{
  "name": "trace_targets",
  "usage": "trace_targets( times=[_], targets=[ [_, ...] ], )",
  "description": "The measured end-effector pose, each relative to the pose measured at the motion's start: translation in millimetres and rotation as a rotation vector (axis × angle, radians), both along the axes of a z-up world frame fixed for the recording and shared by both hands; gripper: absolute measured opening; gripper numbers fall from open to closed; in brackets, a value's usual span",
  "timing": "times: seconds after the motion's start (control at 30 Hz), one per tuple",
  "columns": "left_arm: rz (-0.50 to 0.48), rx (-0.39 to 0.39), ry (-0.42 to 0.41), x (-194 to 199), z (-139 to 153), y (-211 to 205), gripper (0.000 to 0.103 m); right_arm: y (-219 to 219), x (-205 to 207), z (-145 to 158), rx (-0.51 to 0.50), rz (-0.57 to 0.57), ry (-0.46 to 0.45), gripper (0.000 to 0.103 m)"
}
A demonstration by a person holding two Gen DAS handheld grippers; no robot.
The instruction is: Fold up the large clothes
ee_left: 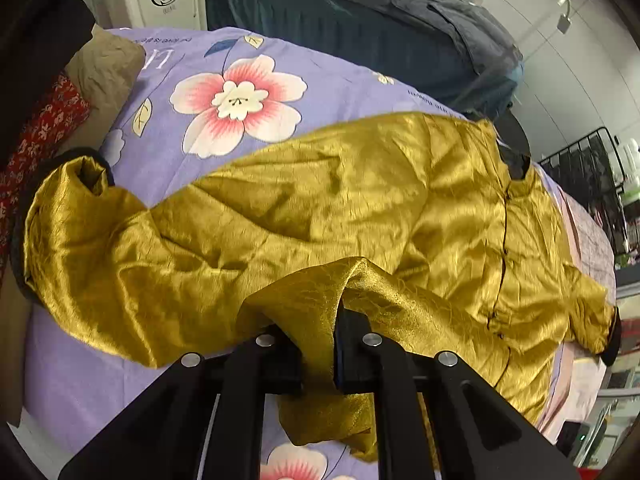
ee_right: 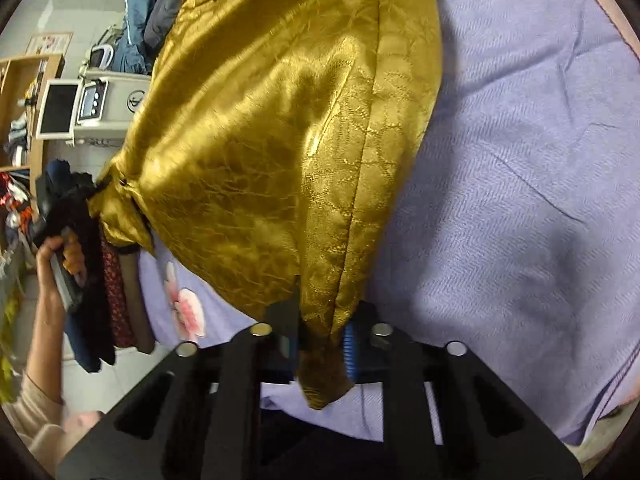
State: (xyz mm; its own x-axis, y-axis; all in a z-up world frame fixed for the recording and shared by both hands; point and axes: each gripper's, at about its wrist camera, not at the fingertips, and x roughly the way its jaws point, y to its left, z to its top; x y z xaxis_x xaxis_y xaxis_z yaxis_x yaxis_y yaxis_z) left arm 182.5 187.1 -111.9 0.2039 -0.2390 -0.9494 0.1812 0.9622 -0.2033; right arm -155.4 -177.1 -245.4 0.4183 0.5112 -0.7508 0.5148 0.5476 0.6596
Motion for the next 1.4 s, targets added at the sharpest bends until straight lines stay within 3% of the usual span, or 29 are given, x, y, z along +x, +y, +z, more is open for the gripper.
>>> trace_targets(
  times=[0.13,0.3,0.4,0.5,0.57,0.63,0.73,0.8,0.87,0.97,1.03,1.13,1.2,1.3,1.4],
  targets=[
    [-0.066,-0.005,0.029,-23,10,7,0.011,-24,-21,49,-0.051,0.064,-0.025,0.008],
    [-0.163,-0.029,0.182,-81,9,6,0.011,-74,-54,100,-0.134,0.105,0.047,0.008],
    [-0.198,-0.009,0.269,-123,-3,2,0.011,-82,-58,114,-0.168,0.142,0.104,0.008],
    [-0.249,0.089,0.295,-159,-25,1,0.011,-78,-62,99,-0.207,0.201,0.193,0.008],
    [-0.306,0.182,0.253,-180,-45,0,0.013,-70,-50,84,-0.241,0.215,0.245,0.008],
    [-0.327,0.247,0.174,-189,-58,-1,0.022,-67,-40,69,-0.295,0.208,0.272,0.008],
    [-0.33,0.317,0.082,-195,-77,1,0.048,-64,-32,40,-0.342,0.156,0.316,0.01],
    [-0.331,0.339,0.05,-195,-85,5,0.07,-66,-35,21,-0.35,0.105,0.373,0.032],
    [-0.333,0.343,0.023,-194,-86,13,0.079,-73,-42,15,-0.36,0.062,0.412,0.047],
    [-0.319,0.373,-0.022,-190,-74,32,0.08,-87,-48,38,-0.398,0.001,0.39,0.047],
    [-0.283,0.41,-0.084,-185,-56,46,0.08,-95,-45,67,-0.485,-0.026,0.353,0.05],
    [-0.306,0.476,-0.215,-182,-29,41,0.084,-93,-27,112,-0.59,-0.003,0.216,0.064],
    [-0.381,0.443,-0.281,-180,-17,19,0.088,-83,-3,127,-0.615,0.064,0.139,0.074],
    [-0.454,0.361,-0.241,-172,-22,-21,0.088,-44,30,123,-0.607,0.195,0.096,0.074],
    [-0.506,0.317,-0.202,-174,-42,-63,0.088,-3,55,92,-0.594,0.314,0.113,0.074]
  ],
)
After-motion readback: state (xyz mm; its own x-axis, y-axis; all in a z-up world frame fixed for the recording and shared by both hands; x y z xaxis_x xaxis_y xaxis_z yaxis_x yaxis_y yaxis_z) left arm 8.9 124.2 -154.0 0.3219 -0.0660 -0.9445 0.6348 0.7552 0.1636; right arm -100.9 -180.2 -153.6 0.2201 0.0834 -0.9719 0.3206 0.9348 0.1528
